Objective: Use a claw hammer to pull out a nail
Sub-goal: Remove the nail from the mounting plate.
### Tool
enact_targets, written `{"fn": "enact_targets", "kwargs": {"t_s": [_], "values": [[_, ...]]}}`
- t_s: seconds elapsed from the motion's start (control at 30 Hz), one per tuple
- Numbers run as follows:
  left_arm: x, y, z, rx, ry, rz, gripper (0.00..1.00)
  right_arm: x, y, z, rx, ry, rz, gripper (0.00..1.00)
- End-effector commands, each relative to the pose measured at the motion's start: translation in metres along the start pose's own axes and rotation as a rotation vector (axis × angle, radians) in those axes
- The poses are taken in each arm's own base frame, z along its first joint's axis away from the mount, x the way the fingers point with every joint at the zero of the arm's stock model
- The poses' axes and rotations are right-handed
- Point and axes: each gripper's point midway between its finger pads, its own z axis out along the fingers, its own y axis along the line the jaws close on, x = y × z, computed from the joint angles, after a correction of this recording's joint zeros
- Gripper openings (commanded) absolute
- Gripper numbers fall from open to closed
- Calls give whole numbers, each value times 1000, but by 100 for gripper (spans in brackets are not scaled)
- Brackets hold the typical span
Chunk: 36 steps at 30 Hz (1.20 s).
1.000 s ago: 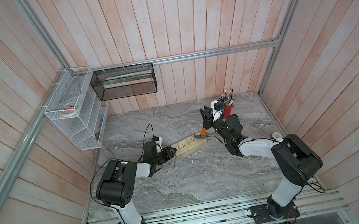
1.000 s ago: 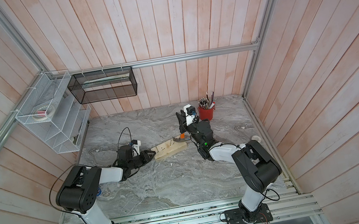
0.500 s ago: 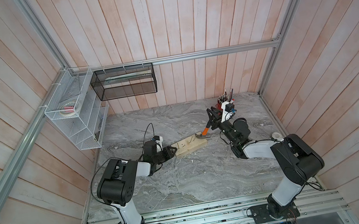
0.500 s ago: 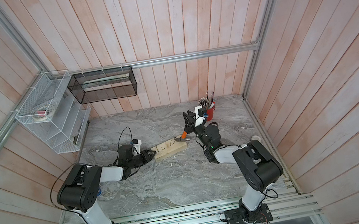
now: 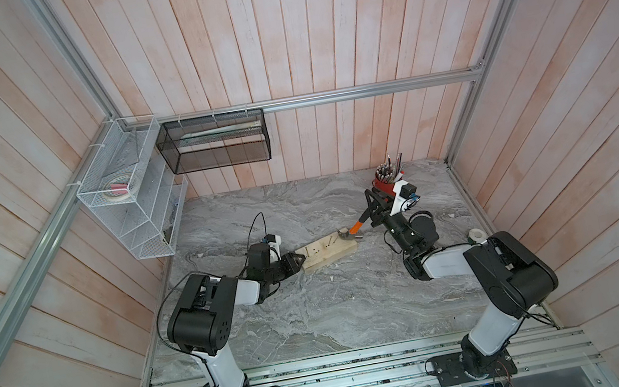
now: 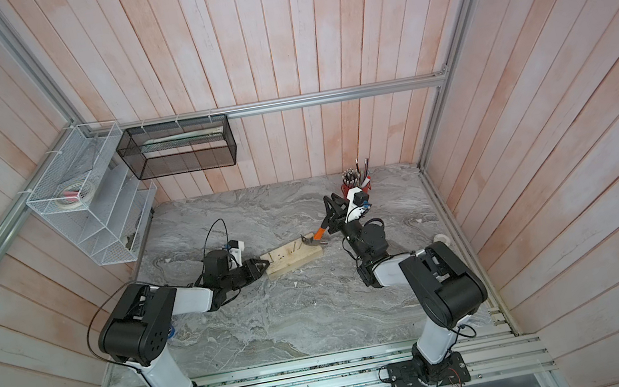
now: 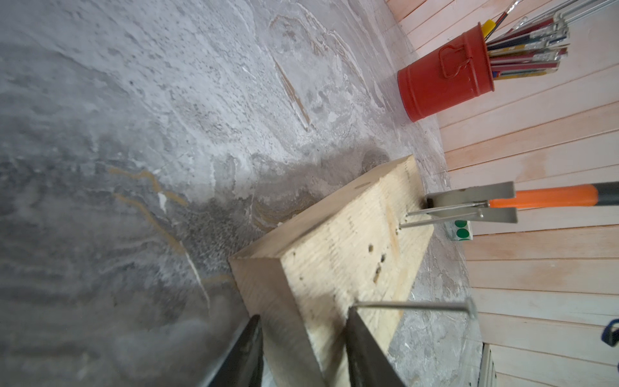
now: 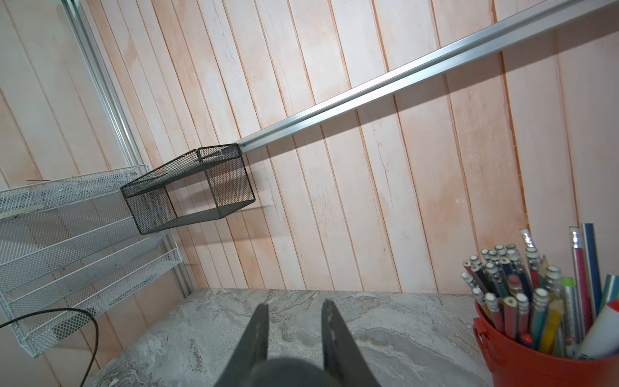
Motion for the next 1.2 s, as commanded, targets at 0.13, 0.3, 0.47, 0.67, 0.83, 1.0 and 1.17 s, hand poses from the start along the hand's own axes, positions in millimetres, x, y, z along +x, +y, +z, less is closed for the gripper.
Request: {"fn": "enact_targets", "kwargs": {"t_s": [0.13,0.3,0.47,0.67,0.83,1.0,1.17], "values": [[37,35,4,-113,112,-52,41,22,-11,-13,24,39,116,0],[36,34,4,-110,112,-49,41,22,-19,-19,47,18,148,0],[36,34,4,-111,113,-48,41,17,-29,-28,83,-23,178,0],[38,36,6,-115,121,-50,41,7,-42,-41,133,-81,204,0],[37,37,6,-117,120,-49,41,7,-51,-49,131,-107,264,0],[37,38,5,-121,123,-49,41,7,-55,-53,147,-116,282,0],[31,30,2,-105,115,-26,41,-16,-53,-49,168,-146,236,0]]}}
